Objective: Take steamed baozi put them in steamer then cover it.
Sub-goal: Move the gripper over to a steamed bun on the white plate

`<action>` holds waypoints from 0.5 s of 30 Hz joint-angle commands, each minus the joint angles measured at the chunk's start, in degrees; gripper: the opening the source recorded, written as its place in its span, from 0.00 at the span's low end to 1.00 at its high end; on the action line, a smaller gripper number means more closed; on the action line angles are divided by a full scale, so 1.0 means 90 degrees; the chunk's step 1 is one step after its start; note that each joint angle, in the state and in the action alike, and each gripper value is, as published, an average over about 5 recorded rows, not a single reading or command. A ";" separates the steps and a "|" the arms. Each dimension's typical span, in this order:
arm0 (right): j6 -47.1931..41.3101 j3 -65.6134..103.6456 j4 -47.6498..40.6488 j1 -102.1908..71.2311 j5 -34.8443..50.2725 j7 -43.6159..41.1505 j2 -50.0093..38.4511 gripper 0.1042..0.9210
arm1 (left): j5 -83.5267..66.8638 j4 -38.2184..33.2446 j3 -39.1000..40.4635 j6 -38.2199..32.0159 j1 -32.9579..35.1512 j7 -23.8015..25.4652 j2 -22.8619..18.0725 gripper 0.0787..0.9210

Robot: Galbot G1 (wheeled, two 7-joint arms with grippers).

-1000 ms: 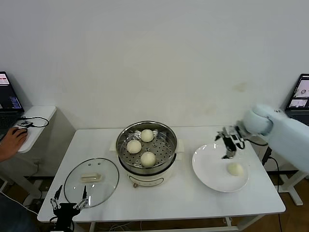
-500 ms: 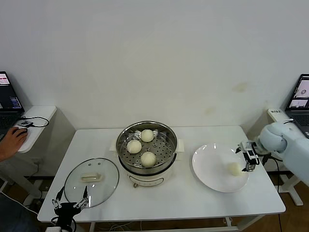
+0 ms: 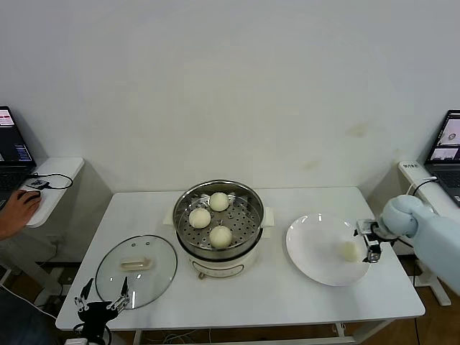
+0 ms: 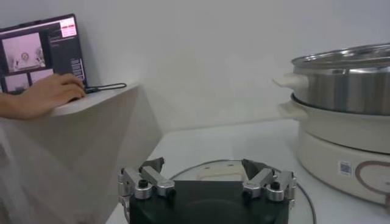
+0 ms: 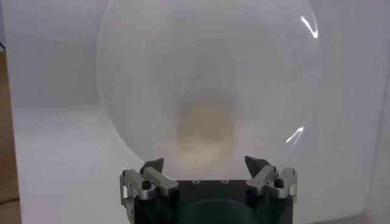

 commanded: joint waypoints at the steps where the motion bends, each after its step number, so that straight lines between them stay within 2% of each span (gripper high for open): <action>1: 0.0016 0.0112 -0.0395 -0.0162 -0.0216 0.0031 0.0470 0.88 | 0.0003 0.0004 -0.0041 0.0015 0.0008 0.0015 -0.0005 0.88; 8: -0.0052 0.0043 -0.0519 -0.0122 -0.0367 0.0017 0.0548 0.86 | 0.0012 0.0031 -0.0074 0.0006 0.0026 0.0003 -0.0022 0.88; 15: -0.0102 0.0020 -0.0572 -0.0099 -0.0343 0.0012 0.0588 0.77 | 0.0028 0.0036 -0.0068 0.0002 0.0012 -0.0010 -0.0046 0.88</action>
